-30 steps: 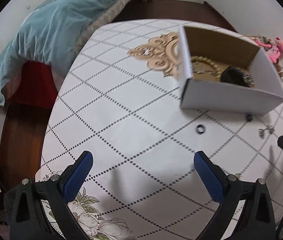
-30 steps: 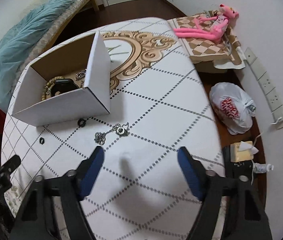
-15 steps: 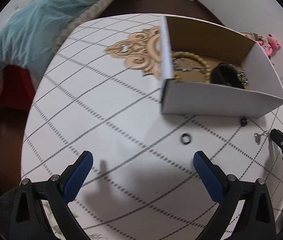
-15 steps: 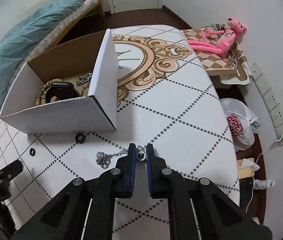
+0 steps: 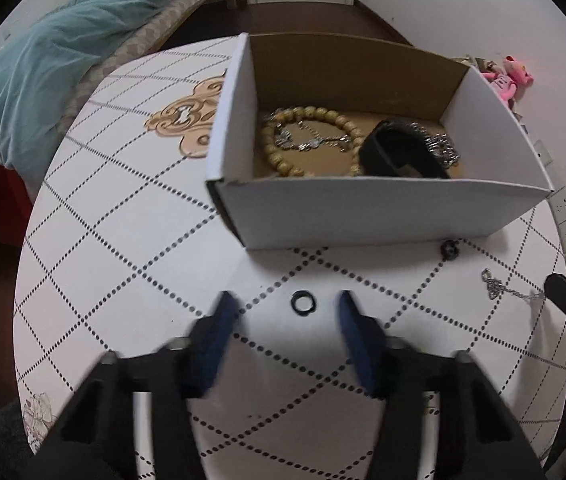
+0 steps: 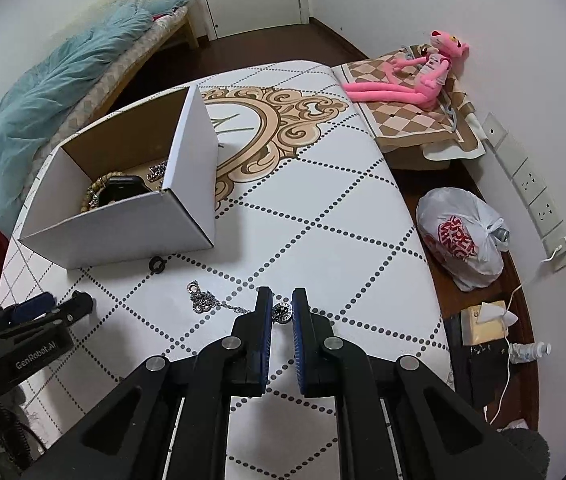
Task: Organize jewelry
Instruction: 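Grasp the small black ring with the left tool while the right tool grasps a silver charm, then lower the black ring and silver charm into the box while both tools open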
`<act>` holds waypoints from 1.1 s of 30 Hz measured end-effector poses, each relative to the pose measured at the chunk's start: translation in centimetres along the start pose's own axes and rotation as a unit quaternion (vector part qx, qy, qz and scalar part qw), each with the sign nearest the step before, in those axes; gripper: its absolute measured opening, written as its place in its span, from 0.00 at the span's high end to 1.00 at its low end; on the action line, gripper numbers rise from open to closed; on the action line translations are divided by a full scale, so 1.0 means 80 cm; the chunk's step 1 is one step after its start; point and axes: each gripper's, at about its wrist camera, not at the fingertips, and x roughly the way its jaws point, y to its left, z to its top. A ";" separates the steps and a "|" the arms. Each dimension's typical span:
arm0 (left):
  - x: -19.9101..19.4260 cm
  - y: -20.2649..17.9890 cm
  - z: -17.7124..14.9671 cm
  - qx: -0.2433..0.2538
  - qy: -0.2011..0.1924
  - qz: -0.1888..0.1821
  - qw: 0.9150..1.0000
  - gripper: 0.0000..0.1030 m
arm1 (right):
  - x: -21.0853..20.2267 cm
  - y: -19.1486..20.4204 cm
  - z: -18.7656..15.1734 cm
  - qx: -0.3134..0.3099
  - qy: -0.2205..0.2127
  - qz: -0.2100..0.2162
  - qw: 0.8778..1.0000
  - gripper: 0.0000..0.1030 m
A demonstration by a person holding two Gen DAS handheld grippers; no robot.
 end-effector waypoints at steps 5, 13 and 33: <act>-0.003 -0.005 0.003 0.009 -0.005 -0.009 1.000 0.90 | 0.002 0.003 -0.001 0.001 0.002 0.001 1.000 0.90; -0.022 -0.001 -0.007 0.001 -0.005 -0.043 0.999 0.90 | -0.028 0.008 0.014 0.007 -0.020 0.030 0.999 0.90; -0.140 0.020 0.111 0.002 -0.074 -0.121 0.990 0.90 | -0.163 0.069 0.151 -0.056 -0.100 0.132 0.985 0.90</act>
